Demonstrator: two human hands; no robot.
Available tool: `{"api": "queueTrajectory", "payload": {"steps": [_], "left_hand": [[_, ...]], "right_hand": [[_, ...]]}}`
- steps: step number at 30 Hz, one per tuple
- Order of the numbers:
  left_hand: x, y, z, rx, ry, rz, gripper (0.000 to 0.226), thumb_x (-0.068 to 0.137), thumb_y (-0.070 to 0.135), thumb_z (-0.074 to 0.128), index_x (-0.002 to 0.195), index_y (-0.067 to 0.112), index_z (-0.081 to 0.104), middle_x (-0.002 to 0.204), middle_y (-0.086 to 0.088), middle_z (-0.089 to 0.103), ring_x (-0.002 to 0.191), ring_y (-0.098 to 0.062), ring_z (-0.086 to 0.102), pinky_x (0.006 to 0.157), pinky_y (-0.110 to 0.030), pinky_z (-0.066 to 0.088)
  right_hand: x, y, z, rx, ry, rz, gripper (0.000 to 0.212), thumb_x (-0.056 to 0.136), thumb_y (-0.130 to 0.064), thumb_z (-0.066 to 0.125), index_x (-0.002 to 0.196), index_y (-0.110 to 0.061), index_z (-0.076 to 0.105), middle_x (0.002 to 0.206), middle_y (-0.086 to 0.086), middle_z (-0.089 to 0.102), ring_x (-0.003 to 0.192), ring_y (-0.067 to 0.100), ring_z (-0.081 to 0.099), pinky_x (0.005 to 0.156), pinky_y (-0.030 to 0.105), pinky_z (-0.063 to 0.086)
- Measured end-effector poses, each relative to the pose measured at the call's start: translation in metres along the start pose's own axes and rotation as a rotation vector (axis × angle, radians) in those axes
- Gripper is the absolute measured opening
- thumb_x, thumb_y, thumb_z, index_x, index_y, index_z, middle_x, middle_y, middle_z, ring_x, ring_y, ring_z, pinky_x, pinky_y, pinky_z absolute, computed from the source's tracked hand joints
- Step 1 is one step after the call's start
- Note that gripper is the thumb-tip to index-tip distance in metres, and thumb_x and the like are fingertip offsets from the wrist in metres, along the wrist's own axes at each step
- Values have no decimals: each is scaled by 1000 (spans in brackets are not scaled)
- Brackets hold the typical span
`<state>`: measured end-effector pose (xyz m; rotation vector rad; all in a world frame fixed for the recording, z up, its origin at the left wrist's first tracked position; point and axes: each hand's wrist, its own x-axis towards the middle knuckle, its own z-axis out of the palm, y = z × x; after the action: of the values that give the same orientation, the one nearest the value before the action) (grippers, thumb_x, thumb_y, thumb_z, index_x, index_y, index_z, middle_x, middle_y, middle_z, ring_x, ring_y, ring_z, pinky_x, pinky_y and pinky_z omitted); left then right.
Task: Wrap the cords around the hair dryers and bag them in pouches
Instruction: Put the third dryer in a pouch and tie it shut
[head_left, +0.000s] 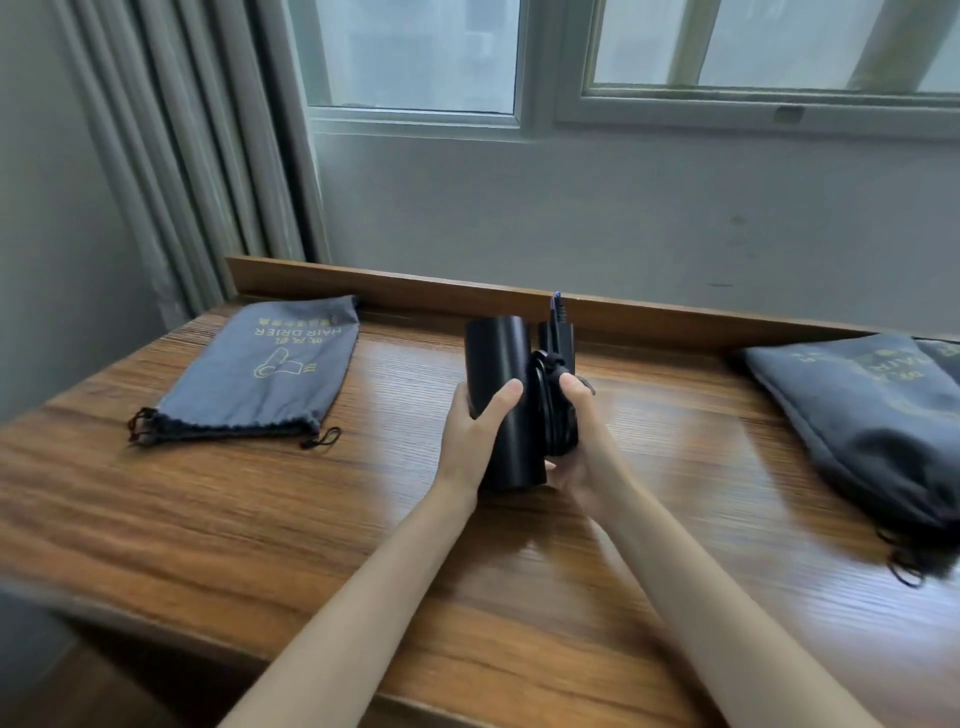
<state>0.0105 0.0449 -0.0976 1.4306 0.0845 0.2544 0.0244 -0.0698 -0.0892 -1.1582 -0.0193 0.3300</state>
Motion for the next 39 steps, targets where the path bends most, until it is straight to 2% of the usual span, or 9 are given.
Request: {"api": "queueTrajectory", "payload": {"steps": [3, 5, 8, 11, 16, 20, 25, 30, 39], "left_hand": [[2, 2, -39, 133, -1, -10, 41, 94, 46, 41, 124, 20, 53, 125, 1, 58, 117, -14, 53, 102, -34, 41], [2, 4, -73, 285, 18, 26, 40, 97, 41, 36, 121, 17, 56, 123, -3, 60, 115, -18, 55, 102, -36, 42], [2, 12, -131, 738, 117, 277, 23, 94, 17, 50, 113, 10, 61, 112, -5, 62, 103, -18, 55, 87, -21, 41], [6, 18, -189, 1213, 283, 423, 45, 81, 1, 59, 126, 8, 53, 123, -8, 56, 117, -26, 47, 97, -34, 36], [10, 13, -259, 1629, 329, 151, 50, 84, 3, 50, 132, 16, 49, 140, -8, 44, 135, -24, 32, 111, -44, 16], [13, 7, -267, 1598, 364, 124, 29, 92, 9, 46, 116, 17, 60, 116, -3, 60, 114, -23, 52, 110, -45, 15], [14, 19, -238, 1474, 239, 223, 13, 87, 17, 59, 98, 15, 67, 99, -1, 68, 97, -26, 61, 79, -36, 48], [10, 11, -172, 1109, 139, 167, 6, 79, 14, 70, 82, 10, 71, 90, -3, 71, 88, -18, 63, 75, -20, 40], [6, -18, -33, 938, -207, 249, 7, 83, 16, 67, 84, 10, 70, 89, -2, 66, 83, -9, 54, 71, -12, 33]], "right_hand": [[7, 13, 20, 8, -44, 43, 34, 88, -49, 49, 112, -27, 59, 111, 3, 66, 101, 21, 62, 70, 39, 56], [11, 22, 34, 20, -99, 84, 42, 86, -51, 49, 115, -22, 60, 111, 6, 66, 102, 23, 62, 75, 41, 55], [17, 32, 54, -15, -148, 117, 36, 86, -51, 51, 105, -23, 62, 99, 2, 67, 94, 20, 62, 78, 40, 53], [21, 44, 73, -46, -146, 159, 33, 85, -53, 52, 95, -23, 62, 90, 0, 68, 89, 19, 61, 89, 42, 50], [25, 55, 88, -98, -173, 159, 36, 84, -57, 50, 95, -26, 61, 96, 1, 67, 93, 19, 62, 87, 39, 50], [23, 53, 85, -80, -205, 177, 51, 68, -61, 57, 101, -23, 61, 106, 6, 68, 99, 23, 63, 82, 37, 52], [19, 44, 74, -81, -231, 181, 50, 71, -59, 57, 101, -20, 62, 101, 6, 69, 97, 23, 65, 78, 37, 54], [10, 26, 47, -110, -223, 130, 65, 69, -64, 54, 115, -19, 59, 90, 1, 69, 82, 18, 64, 68, 28, 54], [-18, -31, -46, -62, 17, 28, 58, 76, -64, 46, 96, -14, 68, 86, 5, 72, 77, 20, 67, 84, 34, 49]]}}
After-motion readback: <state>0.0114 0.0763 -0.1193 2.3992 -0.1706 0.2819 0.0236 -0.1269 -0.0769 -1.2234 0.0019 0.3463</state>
